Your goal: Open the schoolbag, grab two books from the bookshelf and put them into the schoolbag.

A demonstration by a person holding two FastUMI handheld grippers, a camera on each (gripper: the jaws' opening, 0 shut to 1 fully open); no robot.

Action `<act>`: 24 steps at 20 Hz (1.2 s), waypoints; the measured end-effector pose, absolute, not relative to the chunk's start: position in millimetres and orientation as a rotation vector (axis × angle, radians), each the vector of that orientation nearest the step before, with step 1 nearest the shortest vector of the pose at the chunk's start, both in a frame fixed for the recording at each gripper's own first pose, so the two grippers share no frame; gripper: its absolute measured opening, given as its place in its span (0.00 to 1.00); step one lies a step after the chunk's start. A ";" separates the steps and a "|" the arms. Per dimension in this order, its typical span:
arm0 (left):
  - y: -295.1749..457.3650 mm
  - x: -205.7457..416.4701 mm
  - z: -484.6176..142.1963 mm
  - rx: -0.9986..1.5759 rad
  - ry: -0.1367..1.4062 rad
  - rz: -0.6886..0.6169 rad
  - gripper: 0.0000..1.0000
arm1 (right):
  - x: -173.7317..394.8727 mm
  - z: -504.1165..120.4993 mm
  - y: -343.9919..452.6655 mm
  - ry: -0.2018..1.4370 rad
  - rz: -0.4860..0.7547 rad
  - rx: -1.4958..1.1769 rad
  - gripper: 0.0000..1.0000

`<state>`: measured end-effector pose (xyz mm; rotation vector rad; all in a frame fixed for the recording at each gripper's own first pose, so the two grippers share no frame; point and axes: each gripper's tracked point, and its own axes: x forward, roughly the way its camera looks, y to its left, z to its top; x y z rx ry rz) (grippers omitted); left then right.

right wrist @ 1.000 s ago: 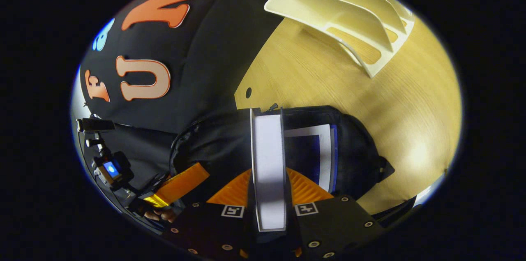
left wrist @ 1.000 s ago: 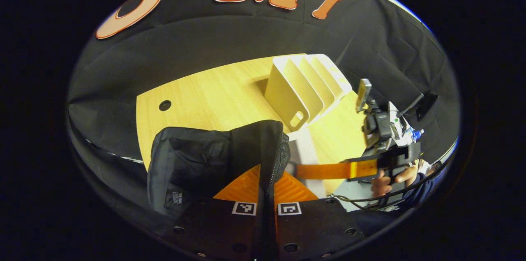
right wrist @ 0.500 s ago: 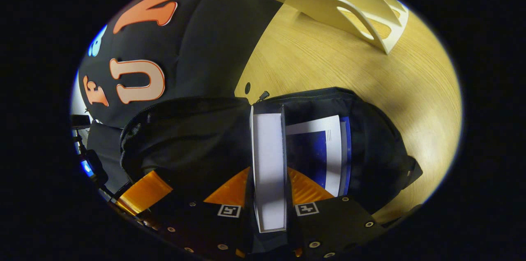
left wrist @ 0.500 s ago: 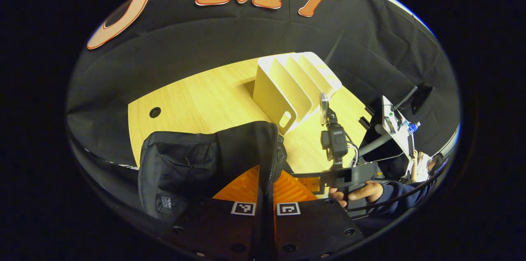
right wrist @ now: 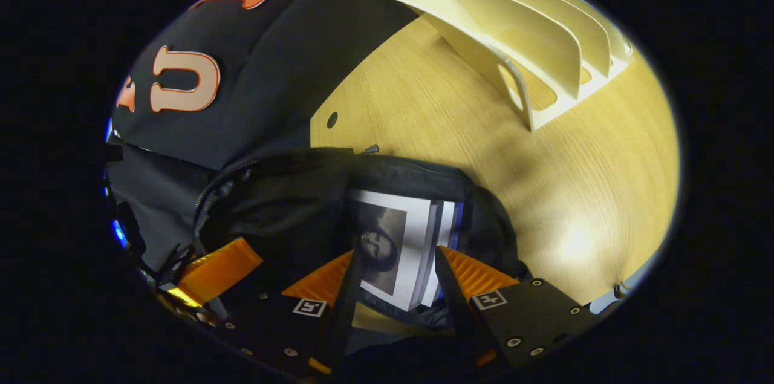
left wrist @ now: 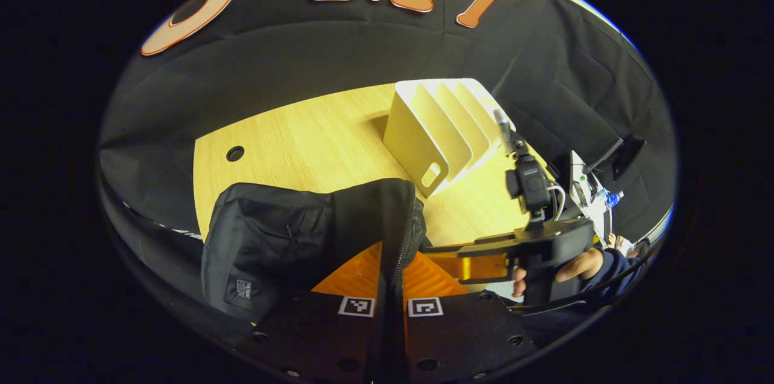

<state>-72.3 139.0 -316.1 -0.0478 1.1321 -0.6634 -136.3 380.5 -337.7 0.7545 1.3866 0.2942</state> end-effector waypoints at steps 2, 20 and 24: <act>126.1 -72.5 -316.7 -0.058 1.117 -0.663 0.12 | -135.1 -335.8 345.4 1.388 0.283 0.697 0.80; -42.3 -74.5 -278.4 -0.168 0.960 -0.337 0.96 | -28.4 -251.2 81.6 0.983 0.367 0.317 0.98; -56.3 -53.6 -237.1 -0.130 0.779 -0.224 0.98 | -4.0 -207.7 49.5 0.786 0.360 0.223 0.97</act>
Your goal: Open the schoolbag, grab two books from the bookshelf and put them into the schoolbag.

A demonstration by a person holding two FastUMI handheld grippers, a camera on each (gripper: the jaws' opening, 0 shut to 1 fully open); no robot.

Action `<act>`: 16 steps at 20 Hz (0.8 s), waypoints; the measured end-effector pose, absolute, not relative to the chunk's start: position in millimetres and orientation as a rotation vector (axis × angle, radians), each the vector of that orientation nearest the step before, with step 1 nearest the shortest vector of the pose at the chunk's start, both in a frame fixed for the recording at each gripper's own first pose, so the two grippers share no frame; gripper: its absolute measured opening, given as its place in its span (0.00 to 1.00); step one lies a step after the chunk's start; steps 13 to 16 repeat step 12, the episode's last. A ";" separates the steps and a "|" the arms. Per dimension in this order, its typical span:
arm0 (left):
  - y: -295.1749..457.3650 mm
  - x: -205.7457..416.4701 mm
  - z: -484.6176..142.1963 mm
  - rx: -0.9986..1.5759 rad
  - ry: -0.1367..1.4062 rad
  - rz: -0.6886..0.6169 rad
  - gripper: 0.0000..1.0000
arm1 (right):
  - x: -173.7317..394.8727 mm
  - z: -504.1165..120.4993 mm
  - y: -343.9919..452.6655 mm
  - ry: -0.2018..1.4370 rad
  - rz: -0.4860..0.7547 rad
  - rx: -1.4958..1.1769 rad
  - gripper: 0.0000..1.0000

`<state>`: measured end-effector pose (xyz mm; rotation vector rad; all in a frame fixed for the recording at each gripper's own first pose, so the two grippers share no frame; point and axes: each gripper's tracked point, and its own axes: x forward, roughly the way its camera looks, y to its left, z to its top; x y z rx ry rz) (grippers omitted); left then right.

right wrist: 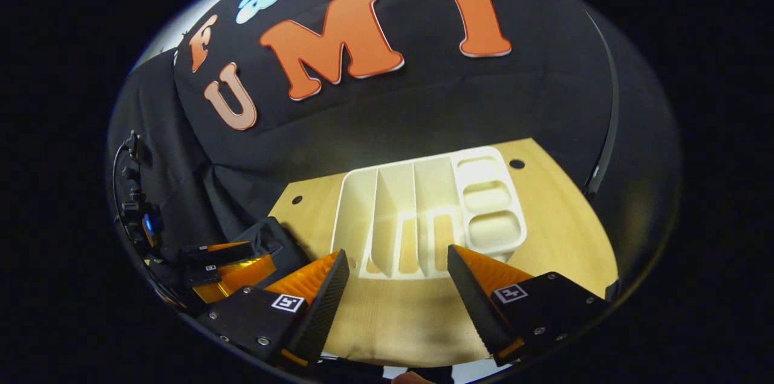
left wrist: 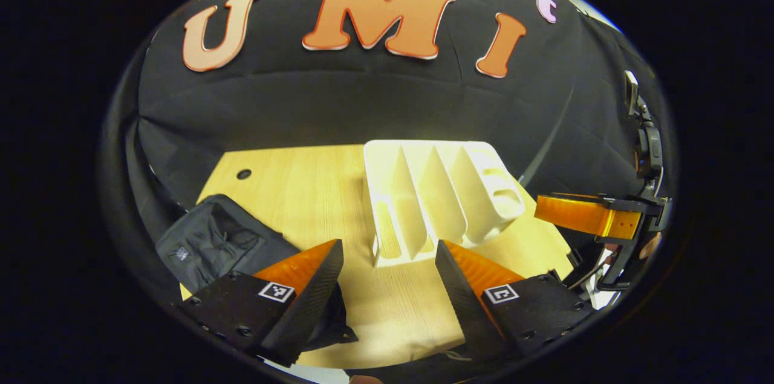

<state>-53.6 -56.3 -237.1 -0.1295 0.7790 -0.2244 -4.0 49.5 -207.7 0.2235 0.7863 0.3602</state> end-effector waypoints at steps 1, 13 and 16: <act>-55.7 -47.0 -228.1 -0.121 0.721 -0.202 0.98 | 1.4 -194.3 44.8 0.730 0.369 0.192 0.97; -49.8 -29.9 -159.5 -0.116 0.343 -0.077 0.97 | 12.7 -113.7 45.5 0.354 0.433 -0.001 0.97; -49.8 -29.9 -159.5 -0.116 0.343 -0.077 0.97 | 12.7 -113.7 45.5 0.354 0.433 -0.001 0.97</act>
